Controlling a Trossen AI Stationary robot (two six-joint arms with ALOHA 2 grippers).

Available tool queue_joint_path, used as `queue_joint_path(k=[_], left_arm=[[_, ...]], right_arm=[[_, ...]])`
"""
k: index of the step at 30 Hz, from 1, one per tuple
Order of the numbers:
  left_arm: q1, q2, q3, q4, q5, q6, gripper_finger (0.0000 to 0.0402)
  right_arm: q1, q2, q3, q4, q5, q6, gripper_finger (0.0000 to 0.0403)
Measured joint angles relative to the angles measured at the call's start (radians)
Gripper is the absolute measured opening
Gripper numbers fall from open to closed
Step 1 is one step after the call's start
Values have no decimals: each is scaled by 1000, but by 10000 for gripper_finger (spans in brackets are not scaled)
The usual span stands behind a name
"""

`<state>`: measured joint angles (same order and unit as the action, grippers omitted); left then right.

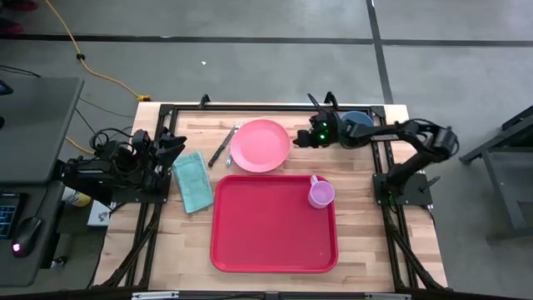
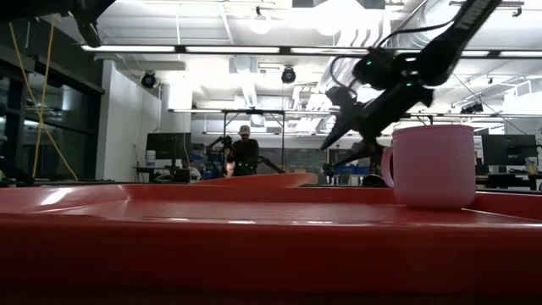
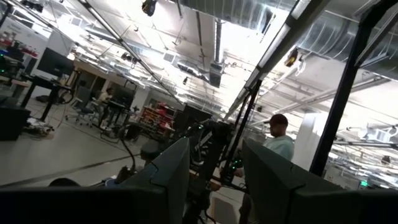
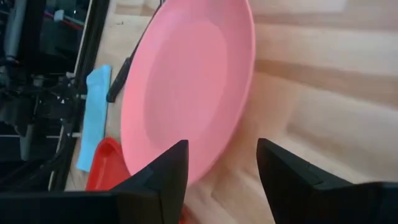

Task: Set up tray
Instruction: Put the pink plate on the red tray to the bottom left of the purple mug

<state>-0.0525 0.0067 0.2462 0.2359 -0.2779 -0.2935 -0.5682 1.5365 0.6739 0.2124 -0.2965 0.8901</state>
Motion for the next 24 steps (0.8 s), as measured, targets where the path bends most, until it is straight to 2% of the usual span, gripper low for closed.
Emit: queue_joint_path(k=[10, 24], left_arm=[[0, 0, 0, 0, -6, 0, 179], [0, 0, 0, -1, -12, 3, 179]], right_arm=[[-28, 174, 148, -84, -70, -75, 168], [-28, 220, 164, -61, -61, -82, 168]])
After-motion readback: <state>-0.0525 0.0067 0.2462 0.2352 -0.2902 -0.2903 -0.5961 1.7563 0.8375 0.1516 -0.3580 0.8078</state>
